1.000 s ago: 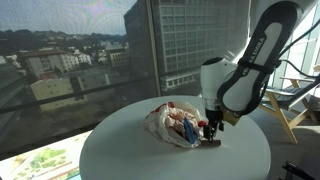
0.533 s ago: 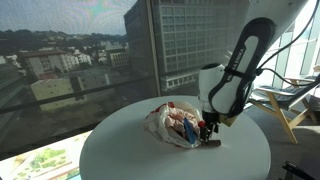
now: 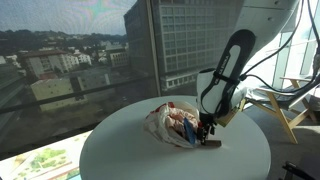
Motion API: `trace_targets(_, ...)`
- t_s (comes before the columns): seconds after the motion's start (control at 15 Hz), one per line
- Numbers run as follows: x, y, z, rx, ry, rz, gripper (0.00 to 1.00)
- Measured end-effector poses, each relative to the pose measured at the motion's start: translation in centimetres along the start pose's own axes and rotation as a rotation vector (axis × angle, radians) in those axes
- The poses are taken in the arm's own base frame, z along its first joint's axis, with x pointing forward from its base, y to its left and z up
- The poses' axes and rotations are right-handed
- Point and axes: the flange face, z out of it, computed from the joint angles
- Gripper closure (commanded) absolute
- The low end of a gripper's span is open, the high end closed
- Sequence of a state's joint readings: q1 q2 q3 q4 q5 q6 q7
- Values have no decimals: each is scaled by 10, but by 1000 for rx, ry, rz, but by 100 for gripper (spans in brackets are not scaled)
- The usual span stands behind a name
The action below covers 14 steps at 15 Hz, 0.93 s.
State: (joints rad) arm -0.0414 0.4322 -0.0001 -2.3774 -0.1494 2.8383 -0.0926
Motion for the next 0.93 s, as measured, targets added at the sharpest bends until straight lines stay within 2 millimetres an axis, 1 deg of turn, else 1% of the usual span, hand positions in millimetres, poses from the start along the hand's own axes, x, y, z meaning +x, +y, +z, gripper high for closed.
trace_targets(0.13,-1,0,4,6,-8,-17,0)
trace_targets(0.27,-2,-1,7,8,-14,-35,25)
trace_targets(0.33,-3,-1,8,9,-16,-47,32)
trace_targets(0.4,-3,-2,9,9,-17,-56,42)
trace_targets(0.53,-3,-2,10,10,-18,-70,58)
trace_targets(0.67,-1,-6,8,12,-14,-83,70)
trace_targets(0.8,0,-7,5,11,-11,-86,85)
trace_targets(0.87,0,-9,4,11,-13,-88,90)
trace_targets(0.93,0,-11,3,10,-19,-86,86)
